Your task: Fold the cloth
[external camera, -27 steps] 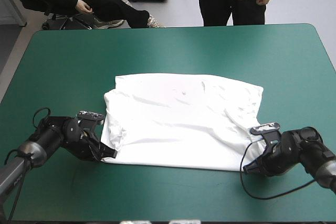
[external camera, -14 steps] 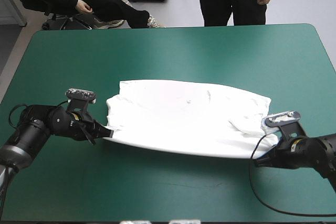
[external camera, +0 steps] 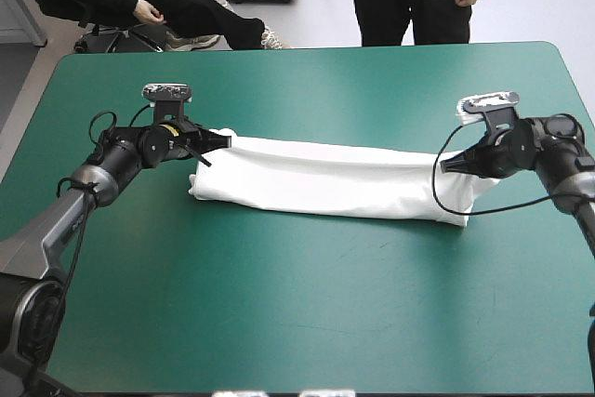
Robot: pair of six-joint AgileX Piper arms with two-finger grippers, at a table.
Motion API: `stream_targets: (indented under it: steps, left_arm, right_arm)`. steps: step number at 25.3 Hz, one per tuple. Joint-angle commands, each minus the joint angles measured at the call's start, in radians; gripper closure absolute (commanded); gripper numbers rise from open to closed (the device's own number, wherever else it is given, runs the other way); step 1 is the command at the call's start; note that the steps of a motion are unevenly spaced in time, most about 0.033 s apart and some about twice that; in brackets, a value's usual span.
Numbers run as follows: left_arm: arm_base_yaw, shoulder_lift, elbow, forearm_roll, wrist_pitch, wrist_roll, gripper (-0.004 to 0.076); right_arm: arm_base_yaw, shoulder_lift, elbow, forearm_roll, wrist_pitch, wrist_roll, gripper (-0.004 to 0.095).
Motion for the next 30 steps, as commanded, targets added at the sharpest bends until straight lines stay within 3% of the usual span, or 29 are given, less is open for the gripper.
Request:
stream_targets:
  steps: [1,4,8,11,13,16,20,23,25,30]
  left_arm:
    - [-0.002,0.006,-0.045,-0.009,-0.069,-0.012,0.0741]
    - [-0.002,0.020,-0.045,-0.009,-0.069,-0.012,0.0740]
    - [-0.002,0.022,-0.054,-0.009,-0.089,-0.005,0.0665]
    - [-0.002,0.022,-0.080,-0.009,-0.091,-0.004,0.0485]
    - [-0.002,0.022,-0.103,-0.009,-0.089,-0.004,0.0338]
    - [-0.002,0.022,-0.146,-0.009,-0.057,-0.004,0.0208]
    - [-0.028,0.022,-0.200,-0.090,0.035,0.078,0.0204]
    - [-0.112,0.029,-0.200,-0.283,0.117,0.315,0.0204]
    - [-0.170,0.048,-0.200,-0.401,0.142,0.445,0.0204]
    - [-0.250,0.112,-0.200,-0.559,0.136,0.558,0.0204]
  right_arm:
    - [-0.011,0.045,-0.091,0.039,-0.044,-0.039,0.0908]
    - [-0.011,0.073,-0.114,0.040,-0.040,-0.039,0.0836]
    - [-0.012,0.075,-0.132,0.040,-0.046,-0.039,0.0615]
    - [-0.023,0.075,-0.155,0.029,-0.044,-0.021,0.0407]
    - [-0.041,0.074,-0.175,0.025,-0.030,-0.016,0.0321]
    - [-0.064,0.050,-0.194,0.027,0.000,-0.013,0.0301]
    - [-0.083,-0.028,-0.192,0.029,0.059,-0.013,0.0300]
    - [-0.083,-0.084,-0.154,0.029,0.098,-0.013,0.0300]
    - [-0.093,-0.093,-0.101,0.032,0.094,-0.020,0.0301]
    - [-0.132,-0.093,-0.007,0.068,0.028,-0.029,0.0303]
